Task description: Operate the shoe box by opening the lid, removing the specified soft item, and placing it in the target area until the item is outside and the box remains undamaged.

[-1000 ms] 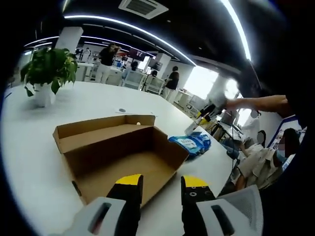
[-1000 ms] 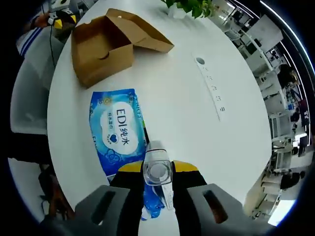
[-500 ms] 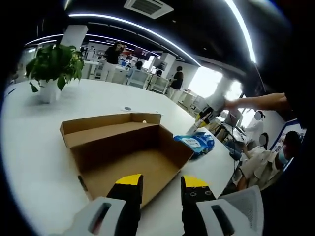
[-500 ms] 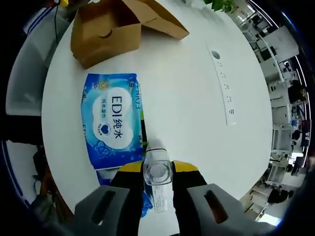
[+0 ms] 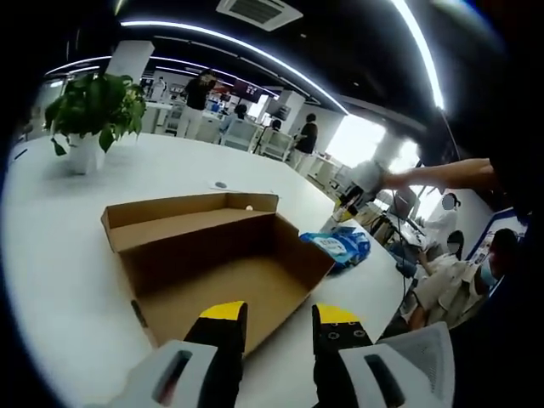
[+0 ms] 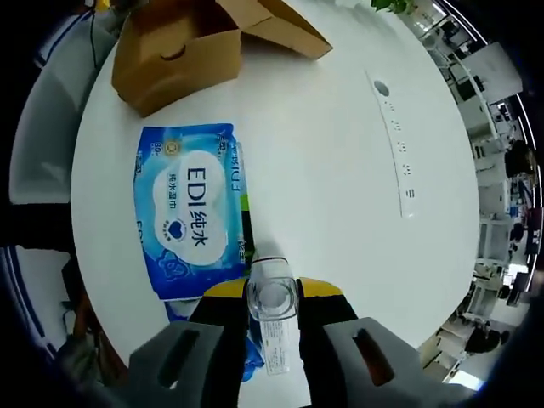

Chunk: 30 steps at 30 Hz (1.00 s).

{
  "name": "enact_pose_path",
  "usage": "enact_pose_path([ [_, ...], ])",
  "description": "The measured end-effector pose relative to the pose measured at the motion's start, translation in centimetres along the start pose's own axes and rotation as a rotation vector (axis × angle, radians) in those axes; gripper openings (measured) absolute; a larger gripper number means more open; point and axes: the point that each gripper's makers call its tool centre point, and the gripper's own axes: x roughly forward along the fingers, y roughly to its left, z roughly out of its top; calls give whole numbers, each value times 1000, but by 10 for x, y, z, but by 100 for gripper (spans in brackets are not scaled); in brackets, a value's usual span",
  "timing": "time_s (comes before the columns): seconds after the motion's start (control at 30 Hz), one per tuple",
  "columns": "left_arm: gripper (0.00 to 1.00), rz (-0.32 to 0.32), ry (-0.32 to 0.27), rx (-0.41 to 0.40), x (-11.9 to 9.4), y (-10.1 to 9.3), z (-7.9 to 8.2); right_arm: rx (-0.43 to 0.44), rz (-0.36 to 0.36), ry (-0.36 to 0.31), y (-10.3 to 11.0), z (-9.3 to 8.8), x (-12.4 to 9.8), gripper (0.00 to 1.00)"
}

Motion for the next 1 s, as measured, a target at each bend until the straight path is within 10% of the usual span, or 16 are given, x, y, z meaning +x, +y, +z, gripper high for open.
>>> enact_pose_path([
  [1.0, 31, 6, -14, -14, -1, 3, 1, -22, -14, 13, -15, -3, 3, 23],
])
